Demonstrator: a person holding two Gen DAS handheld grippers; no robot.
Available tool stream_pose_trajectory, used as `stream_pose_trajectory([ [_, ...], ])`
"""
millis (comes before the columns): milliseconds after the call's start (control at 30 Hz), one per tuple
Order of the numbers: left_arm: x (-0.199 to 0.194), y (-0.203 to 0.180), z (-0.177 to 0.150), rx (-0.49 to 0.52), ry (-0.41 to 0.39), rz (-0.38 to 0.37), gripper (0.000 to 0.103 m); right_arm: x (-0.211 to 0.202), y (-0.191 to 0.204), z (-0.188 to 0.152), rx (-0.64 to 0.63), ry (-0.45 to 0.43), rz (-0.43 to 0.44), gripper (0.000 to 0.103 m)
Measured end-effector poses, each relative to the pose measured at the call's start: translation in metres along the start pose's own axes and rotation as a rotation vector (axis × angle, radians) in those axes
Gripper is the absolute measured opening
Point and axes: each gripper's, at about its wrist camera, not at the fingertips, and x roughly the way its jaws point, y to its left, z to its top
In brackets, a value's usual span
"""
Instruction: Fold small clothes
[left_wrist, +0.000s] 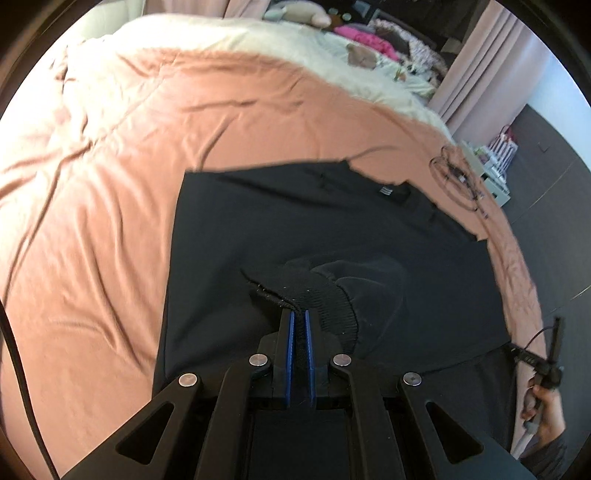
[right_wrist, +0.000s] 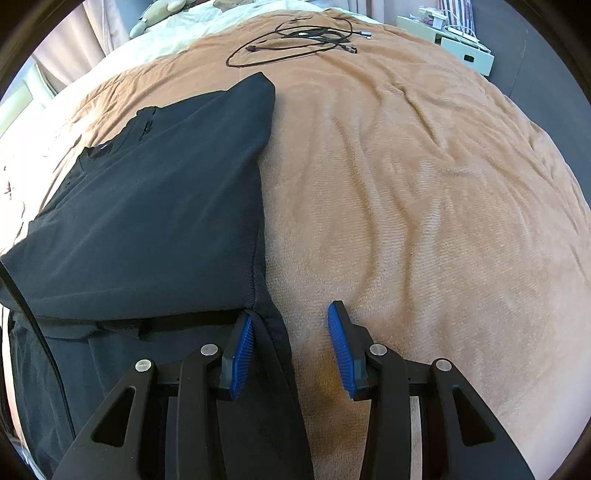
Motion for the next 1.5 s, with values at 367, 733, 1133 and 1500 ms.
stream_pose_trajectory([
  [367,0.009,0.045,-0.004,-0.020,0.039,0.066,0.008,-0.046,0.000,-0.007,-0.045,-0.023,0.143,0.037],
  [733,0.062,0.033,0.010,-0.022,0.084,0.028,0.046,-0.027,0.020,0.017,-0.012,-0.036,0.133,0.037],
  [1133,0.067,0.024,0.018,0.090,0.031,0.072,0.007,0.024,0.024,0.023,0.011,0.016,0.067,0.037],
  [1500,0.057,0.029,0.021,0.087,0.037,0.094,0.014,0.002,0.032,0.018,0.007,0.022,0.016,0.037],
])
